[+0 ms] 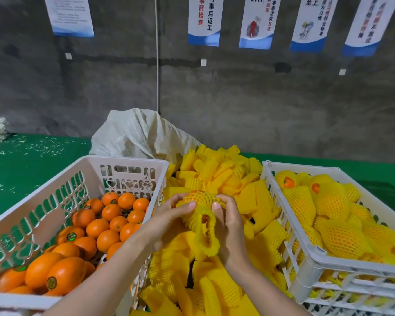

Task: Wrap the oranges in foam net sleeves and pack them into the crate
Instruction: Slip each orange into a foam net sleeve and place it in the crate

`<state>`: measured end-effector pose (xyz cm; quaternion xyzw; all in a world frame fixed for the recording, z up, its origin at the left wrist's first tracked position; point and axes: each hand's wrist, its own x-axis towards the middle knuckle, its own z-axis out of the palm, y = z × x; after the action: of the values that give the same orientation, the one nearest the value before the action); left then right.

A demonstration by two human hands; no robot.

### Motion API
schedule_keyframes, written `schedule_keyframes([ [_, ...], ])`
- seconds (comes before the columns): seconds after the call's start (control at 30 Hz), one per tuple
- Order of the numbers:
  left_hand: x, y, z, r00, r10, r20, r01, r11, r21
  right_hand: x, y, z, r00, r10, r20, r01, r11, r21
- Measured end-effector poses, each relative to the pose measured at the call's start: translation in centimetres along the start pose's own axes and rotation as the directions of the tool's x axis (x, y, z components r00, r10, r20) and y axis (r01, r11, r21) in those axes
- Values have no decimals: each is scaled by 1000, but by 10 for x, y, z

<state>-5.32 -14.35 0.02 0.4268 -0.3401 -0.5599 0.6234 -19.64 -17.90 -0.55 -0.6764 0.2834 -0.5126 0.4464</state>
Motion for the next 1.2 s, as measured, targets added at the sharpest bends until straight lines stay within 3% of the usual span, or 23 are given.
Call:
schedule_keyframes([
  [0.2, -3, -4, -4, 994, -12, 108, 33, 980, -195, 9, -2, 8, 984, 123, -129, -110, 989, 104],
  [0.3, -5, -12, -11, 999, 2, 47, 3, 995, -102, 14, -3, 12, 974, 150, -170, -136, 986, 96],
  [0.43, -3, -10, 1, 995, -49, -88, 55, 996, 74, 8, 1, 16, 983, 104, -153, -103, 995, 15],
  [0.47, 3, -9, 2, 988, -96, -118, 102, 994, 42, 8, 2, 16, 983, 98, -158, -97, 995, 9],
  [0.57, -1, -16, -7, 994, -112, 17, 112, 994, 15, 10, 5, 15, 980, 88, -178, -87, 996, 11],
  [0.63, 1, -14, -3, 991, -130, 15, 130, 991, 2, 12, 5, 14, 978, 106, -181, -101, 994, 35],
  [0.73, 1, -14, -1, 991, -131, -42, 131, 991, 0, 16, 3, 13, 958, 233, -166, -213, 968, 133],
  [0.87, 0, -12, 1, 993, -96, -63, 92, 994, -62, 24, 1, 10, 858, 504, -101, -445, 826, 347],
  [0.93, 0, -13, 2, 992, -101, -73, 94, 991, -96, 28, 4, 10, 833, 548, -70, -503, 805, 315],
  [1.1, 1, -16, 3, 982, -144, -123, 127, 983, -133, 22, 6, 23, 851, 522, -62, -486, 826, 284],
  [1.2, 2, -16, 1, 985, -80, -154, 61, 990, -129, 16, 15, 26, 802, 594, 63, -575, 740, 350],
])
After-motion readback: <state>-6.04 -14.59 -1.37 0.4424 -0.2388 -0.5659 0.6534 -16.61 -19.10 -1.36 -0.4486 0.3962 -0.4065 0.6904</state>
